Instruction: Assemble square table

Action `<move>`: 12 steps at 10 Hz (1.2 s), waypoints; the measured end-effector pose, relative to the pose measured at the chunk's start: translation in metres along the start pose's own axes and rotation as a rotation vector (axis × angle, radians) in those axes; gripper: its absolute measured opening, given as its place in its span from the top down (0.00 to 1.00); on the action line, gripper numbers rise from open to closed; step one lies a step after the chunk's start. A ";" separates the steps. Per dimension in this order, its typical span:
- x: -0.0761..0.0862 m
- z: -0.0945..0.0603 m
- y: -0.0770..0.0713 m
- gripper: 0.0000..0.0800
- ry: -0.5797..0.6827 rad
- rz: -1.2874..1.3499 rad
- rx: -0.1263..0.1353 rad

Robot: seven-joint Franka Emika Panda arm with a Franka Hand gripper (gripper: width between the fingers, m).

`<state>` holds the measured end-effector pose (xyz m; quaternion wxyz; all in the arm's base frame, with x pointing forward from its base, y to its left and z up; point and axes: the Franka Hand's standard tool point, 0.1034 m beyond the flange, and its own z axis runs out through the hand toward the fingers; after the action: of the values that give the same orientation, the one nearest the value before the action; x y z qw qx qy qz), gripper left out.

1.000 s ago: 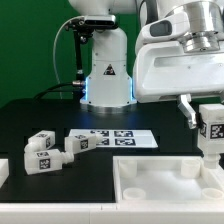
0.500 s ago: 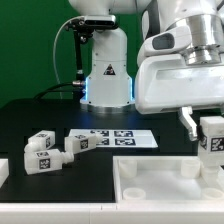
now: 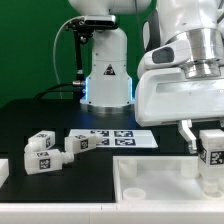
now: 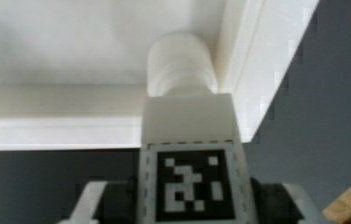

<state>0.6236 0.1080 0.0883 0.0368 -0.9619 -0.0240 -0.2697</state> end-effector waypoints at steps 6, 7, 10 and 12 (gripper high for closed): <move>-0.007 0.012 0.005 0.64 -0.007 0.003 -0.006; -0.009 0.015 0.004 0.64 -0.011 0.003 -0.005; -0.006 0.019 0.000 0.64 0.052 0.009 -0.009; -0.006 0.019 0.001 0.63 0.057 0.011 -0.011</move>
Offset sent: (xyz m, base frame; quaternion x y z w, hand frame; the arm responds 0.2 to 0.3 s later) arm 0.0044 0.0002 -0.0112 -0.0012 0.0115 0.0045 0.9999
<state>0.6282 0.1088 0.0689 0.0339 -0.9541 -0.0162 -0.2970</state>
